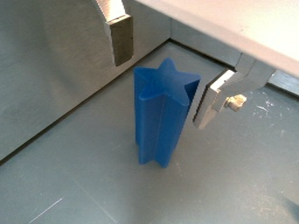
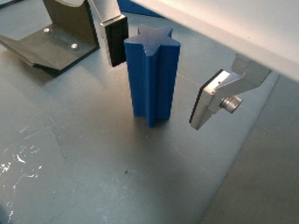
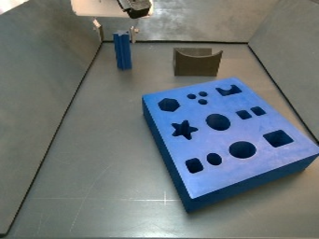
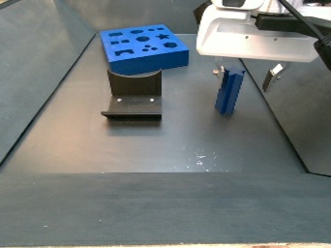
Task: Pick up the star object. Move up. Move to above the board. Insert the star object.
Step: Pick up the star object.
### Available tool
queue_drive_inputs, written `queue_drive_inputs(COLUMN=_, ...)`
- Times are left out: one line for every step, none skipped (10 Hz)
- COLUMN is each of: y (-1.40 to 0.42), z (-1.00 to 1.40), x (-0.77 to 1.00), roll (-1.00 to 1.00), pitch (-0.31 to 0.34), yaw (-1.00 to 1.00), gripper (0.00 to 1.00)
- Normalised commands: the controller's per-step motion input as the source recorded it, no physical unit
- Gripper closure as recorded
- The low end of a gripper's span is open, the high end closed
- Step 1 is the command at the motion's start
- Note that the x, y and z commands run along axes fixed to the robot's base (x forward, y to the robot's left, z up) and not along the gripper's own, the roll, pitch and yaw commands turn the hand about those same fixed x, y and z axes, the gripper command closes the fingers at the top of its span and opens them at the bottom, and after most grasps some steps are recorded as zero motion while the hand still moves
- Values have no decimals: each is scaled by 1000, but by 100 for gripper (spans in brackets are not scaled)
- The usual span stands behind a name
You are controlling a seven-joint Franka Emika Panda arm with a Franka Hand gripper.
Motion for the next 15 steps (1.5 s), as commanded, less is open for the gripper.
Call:
queue_drive_inputs(y=-171, z=-254, x=-46, roll=-29, pitch=-134, yaw=83, gripper=0)
queue_drive_inputs(y=-266, z=-389, x=-74, roll=-54, pitch=-243, yaw=131, gripper=0)
queue_drive_inputs(y=0, z=-100, x=0, roll=0, pitch=-3, yaw=0, gripper=0)
queue_drive_inputs(y=0, z=0, x=0, roll=0, pitch=0, yaw=0, gripper=100)
queue_drive_inputs(y=0, z=0, x=0, roll=0, pitch=0, yaw=0, gripper=100)
queue_drive_inputs(y=0, z=0, x=0, roll=0, pitch=0, yaw=0, gripper=100)
queue_drive_inputs(y=0, z=0, x=0, roll=0, pitch=0, yaw=0, gripper=100)
queue_drive_inputs(y=0, z=0, x=0, roll=0, pitch=0, yaw=0, gripper=100)
queue_drive_inputs(y=0, z=0, x=0, roll=0, pitch=0, yaw=0, gripper=100)
queue_drive_inputs(y=0, z=0, x=0, roll=0, pitch=0, yaw=0, gripper=100)
queue_drive_inputs(y=0, z=0, x=0, roll=0, pitch=0, yaw=0, gripper=100)
queue_drive_inputs(y=0, z=0, x=0, roll=0, pitch=0, yaw=0, gripper=100)
queue_drive_inputs(y=0, z=0, x=0, roll=0, pitch=0, yaw=0, gripper=100)
queue_drive_inputs(y=0, z=0, x=0, roll=0, pitch=0, yaw=0, gripper=100)
queue_drive_inputs(y=0, z=0, x=0, roll=0, pitch=0, yaw=0, gripper=100)
